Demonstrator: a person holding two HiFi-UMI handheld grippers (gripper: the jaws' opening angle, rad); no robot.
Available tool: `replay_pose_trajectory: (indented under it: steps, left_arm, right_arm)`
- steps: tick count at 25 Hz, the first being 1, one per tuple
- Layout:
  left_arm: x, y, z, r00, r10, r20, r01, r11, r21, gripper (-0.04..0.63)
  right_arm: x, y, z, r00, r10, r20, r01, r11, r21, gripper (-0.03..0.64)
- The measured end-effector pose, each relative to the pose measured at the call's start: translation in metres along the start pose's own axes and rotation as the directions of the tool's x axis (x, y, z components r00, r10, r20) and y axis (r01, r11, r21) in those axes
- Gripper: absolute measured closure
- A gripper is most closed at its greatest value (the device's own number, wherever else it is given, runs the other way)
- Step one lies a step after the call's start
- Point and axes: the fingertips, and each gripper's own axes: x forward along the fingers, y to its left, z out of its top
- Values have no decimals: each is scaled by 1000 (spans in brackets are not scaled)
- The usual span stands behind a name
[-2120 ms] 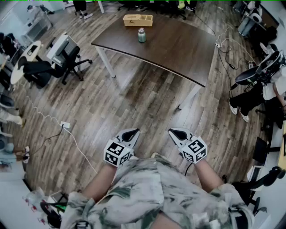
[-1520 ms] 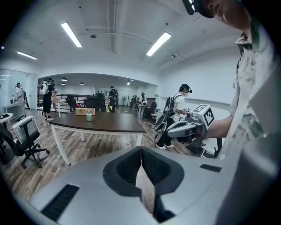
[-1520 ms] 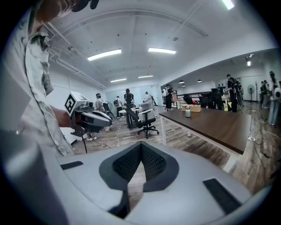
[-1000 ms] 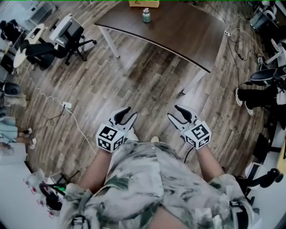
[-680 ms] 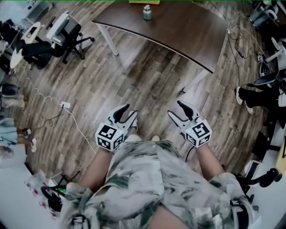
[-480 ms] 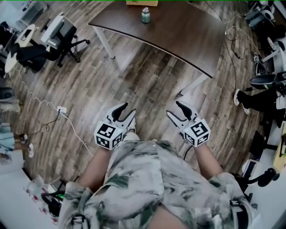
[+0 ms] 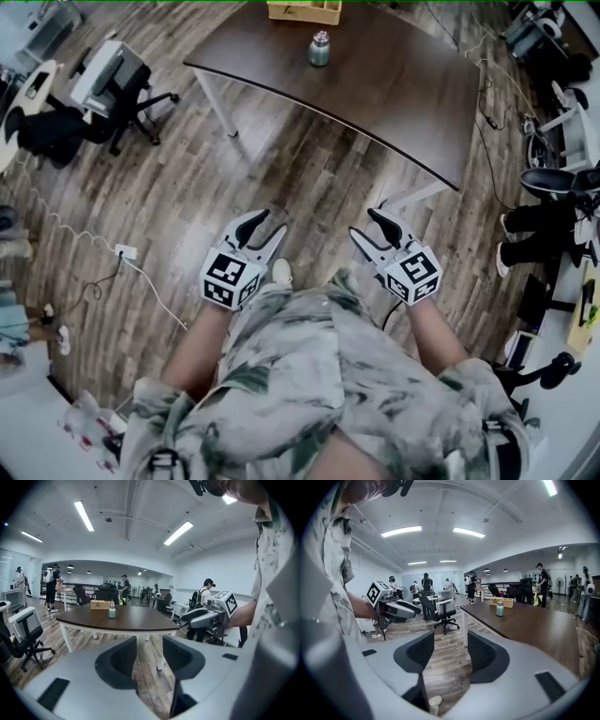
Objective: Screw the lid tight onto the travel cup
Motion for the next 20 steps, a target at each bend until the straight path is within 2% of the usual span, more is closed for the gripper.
replay_pose_trajectory:
  steps: [10,20]
  left_arm:
    - [-5,99,8,1000,-27,6,27,1000,10,417]
    - [18,133,18,1000,-10,12,10,1000,-22,416]
  right_arm:
    - [95,-1,46,999,-45,-11,45,999,-2,377]
    - [133,-27,62,1000,-17,-13,17,1000,-10,380]
